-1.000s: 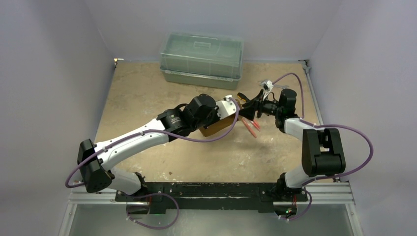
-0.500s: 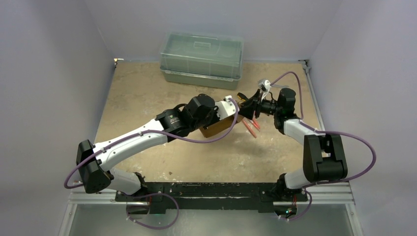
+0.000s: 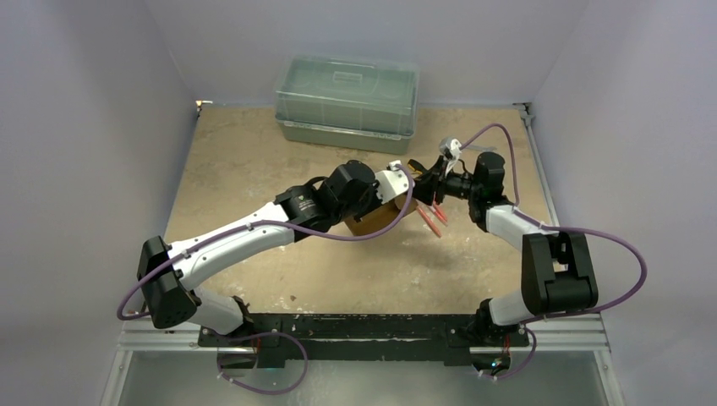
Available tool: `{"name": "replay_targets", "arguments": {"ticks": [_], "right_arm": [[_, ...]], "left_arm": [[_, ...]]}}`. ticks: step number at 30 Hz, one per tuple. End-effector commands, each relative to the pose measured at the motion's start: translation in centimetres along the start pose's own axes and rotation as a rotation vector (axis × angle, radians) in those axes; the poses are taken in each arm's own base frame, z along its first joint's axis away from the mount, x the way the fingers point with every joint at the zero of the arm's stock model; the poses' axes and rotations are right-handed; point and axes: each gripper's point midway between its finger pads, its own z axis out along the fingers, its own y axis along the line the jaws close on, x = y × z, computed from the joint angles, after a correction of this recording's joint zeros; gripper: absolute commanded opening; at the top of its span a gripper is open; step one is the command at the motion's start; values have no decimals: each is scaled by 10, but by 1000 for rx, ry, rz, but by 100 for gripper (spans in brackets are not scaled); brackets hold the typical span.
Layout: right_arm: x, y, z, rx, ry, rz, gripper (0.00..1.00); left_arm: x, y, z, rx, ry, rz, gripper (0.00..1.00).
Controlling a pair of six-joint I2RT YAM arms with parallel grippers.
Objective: Fold the paper box
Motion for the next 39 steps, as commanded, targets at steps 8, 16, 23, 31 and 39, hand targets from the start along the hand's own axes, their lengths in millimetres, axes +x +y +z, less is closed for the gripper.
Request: {"name": "replay_targets", "arguments": {"ticks": [8,16,23,31,39], "right_arm": [[6,-14,4,102,20,-17,30],[5,-22,5,164,5,-20,31],[6,-28,7,192,-15,-2,31],[11,-15,11,130,-71,-7,30],[19,-15,10,152,-128,18,37]], "left_arm": [[-27,5,-7,-12,-82,-77,0],[-28,-5,-3,27,-84,-136,0],[-18,-18,2,69,-64,-196,0],[-14,-26,12,101,-28,-220,0],[-7,-23,22,133,23,-298,0]]}}
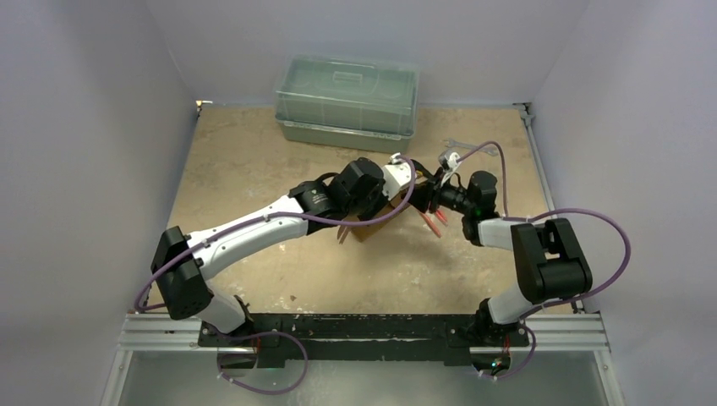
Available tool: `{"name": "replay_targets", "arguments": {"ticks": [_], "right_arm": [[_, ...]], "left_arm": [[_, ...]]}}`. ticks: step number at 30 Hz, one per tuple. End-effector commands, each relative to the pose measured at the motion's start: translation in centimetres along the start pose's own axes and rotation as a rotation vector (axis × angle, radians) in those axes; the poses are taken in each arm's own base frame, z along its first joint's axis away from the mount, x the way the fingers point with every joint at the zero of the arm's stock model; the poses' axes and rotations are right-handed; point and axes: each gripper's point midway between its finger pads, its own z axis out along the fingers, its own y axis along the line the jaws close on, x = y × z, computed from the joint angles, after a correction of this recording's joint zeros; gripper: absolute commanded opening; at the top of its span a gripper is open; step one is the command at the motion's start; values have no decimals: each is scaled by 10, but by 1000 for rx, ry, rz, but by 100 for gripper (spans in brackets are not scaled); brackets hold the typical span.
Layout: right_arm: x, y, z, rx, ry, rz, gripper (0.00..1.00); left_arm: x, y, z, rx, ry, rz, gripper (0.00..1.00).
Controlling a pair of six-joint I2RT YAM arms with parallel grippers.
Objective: Fold the paper box
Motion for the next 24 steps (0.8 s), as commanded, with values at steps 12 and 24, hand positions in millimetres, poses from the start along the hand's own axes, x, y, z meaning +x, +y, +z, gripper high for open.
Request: {"name": "replay_targets", "arguments": {"ticks": [12,24], "right_arm": [[3,-3,-4,87,-116,37,37],[-9,5,0,75,-198,-7,40]], "left_arm": [[-3,16,9,51,25,-193,0],[17,31,27,92,103,-245,0]]}}
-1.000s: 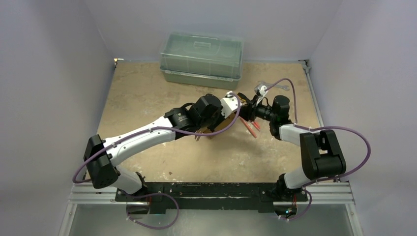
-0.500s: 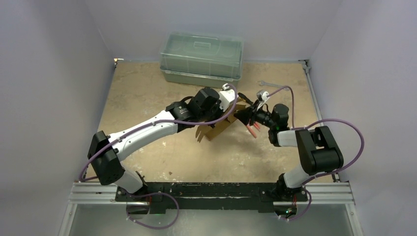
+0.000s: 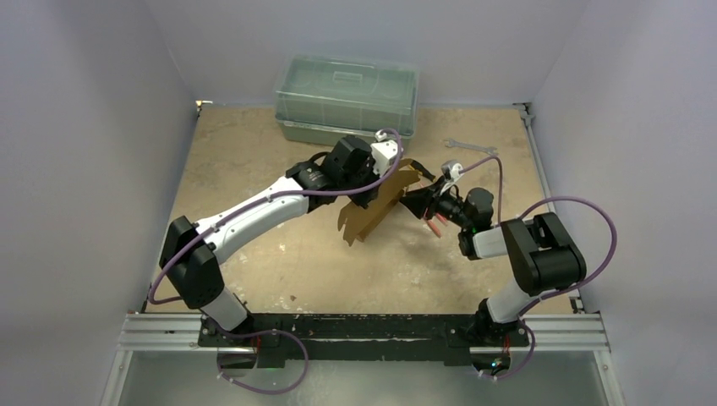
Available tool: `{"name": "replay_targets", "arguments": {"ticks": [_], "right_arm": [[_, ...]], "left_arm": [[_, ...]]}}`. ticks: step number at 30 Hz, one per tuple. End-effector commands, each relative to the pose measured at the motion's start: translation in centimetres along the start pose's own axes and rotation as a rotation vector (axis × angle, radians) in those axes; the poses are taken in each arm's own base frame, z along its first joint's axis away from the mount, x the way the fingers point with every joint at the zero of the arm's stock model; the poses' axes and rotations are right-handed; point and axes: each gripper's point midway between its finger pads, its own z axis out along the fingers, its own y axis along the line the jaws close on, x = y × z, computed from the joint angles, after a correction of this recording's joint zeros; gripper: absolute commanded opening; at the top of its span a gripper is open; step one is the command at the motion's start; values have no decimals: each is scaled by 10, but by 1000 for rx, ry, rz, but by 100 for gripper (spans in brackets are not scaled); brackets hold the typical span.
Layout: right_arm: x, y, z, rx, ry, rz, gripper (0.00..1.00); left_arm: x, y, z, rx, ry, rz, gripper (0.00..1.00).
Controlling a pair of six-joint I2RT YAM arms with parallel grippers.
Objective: Fold the paper box
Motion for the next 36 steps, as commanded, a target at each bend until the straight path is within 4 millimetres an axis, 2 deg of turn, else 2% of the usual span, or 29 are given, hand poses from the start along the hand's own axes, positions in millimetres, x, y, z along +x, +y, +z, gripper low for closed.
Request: {"name": "replay_targets", "arguments": {"ticks": [1,4,8,11,16,19,23,28,30,32,34,36], "right_arm": [[-29,11,2,-45,-107,-59,40],[-37,19,-4,-112,-105,-83,42],[-45,11,-16,-127,-99,-96,42],[-54,-1,-25,-99,-118,-97,46],[-66,-9,-25,-59,-129,-114,55],[-74,-13,-22,-34,-118,-90,56],[-87,-35,-16,73,-44,-108,55],[-106,-61,-16,195,29,-235,54],[-103,-76,-16,236,102,-329,54],[-96,-83,-16,221,173,-397,55],[-86,-82,-17,164,234,-478,58],[-71,-68,-17,43,273,-582,63]], "left_arm": [[15,9,9,11,75,-30,0],[17,17,12,5,90,-38,0],[21,26,16,-7,121,-32,0],[26,30,18,-13,151,-17,0],[33,37,16,-30,177,-12,0],[33,46,13,-51,177,13,0],[35,57,9,-83,183,23,0],[37,65,7,-92,185,22,0],[37,66,7,-91,187,21,0],[38,66,7,-90,188,20,0],[39,67,6,-92,188,25,0],[40,69,4,-93,187,31,0]]}}
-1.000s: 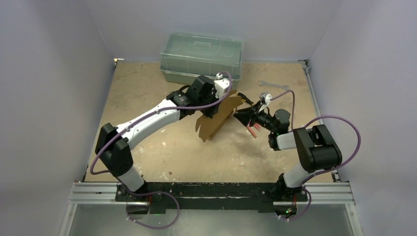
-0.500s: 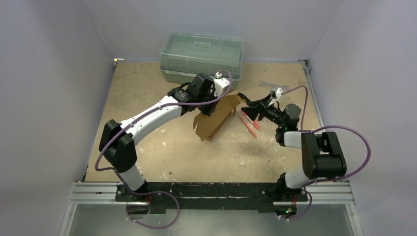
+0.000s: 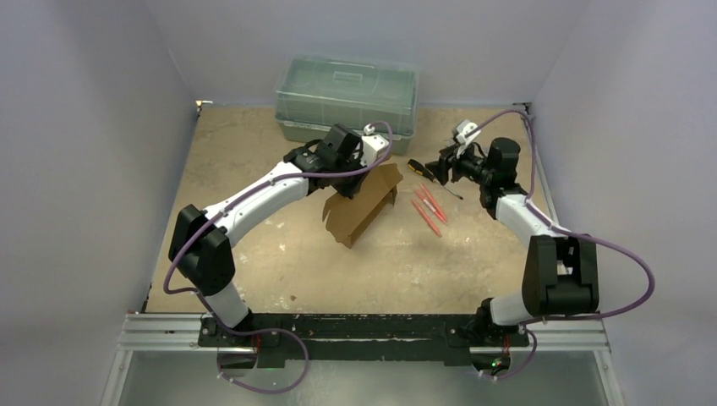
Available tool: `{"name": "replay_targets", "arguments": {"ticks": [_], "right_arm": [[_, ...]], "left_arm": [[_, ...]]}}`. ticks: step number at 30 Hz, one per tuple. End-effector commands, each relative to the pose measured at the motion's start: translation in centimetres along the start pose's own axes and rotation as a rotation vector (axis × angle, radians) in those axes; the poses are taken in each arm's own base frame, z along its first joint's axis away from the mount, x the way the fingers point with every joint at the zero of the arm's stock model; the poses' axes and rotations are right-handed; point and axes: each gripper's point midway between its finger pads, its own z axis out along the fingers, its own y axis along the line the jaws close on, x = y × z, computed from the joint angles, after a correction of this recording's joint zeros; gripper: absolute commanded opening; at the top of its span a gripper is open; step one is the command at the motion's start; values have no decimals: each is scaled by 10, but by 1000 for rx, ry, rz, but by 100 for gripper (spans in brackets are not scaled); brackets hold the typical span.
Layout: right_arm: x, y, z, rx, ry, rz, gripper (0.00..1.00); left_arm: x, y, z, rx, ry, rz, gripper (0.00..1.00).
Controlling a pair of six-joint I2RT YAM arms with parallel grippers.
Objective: Fold the paper box
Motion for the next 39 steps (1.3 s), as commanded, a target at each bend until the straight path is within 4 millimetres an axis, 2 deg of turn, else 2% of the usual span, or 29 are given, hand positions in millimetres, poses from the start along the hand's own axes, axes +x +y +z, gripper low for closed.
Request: {"name": "replay_targets", "arguments": {"ticks": [1,4,7,11,14,17,19,22,28,33,39], "right_arm": [[37,26,-6,-196,128,-260,68],[40,56,-6,-360,128,-310,76],[45,83,-3,-480,166,-296,76],[42,105,5,-524,157,-223,76],[42,105,9,-492,146,-175,76],[45,98,14,-466,145,-202,76],[47,89,19,-437,160,-252,76],[55,88,26,-440,189,-265,76],[49,80,49,-467,175,-253,72],[48,90,54,-563,162,-256,73],[59,113,51,-710,205,-274,74]], "left_arm": [[14,9,-3,-22,43,43,0],[17,10,-6,-20,40,64,0],[21,9,-11,-12,37,85,0],[25,7,-20,0,27,119,0],[23,5,-29,9,5,140,0],[22,4,-35,12,-10,156,0],[23,4,-35,19,-10,161,0],[24,3,-35,24,-9,165,0],[25,6,-38,16,-19,170,0],[28,4,-38,33,-29,187,0],[29,2,-39,49,-41,201,0]]}}
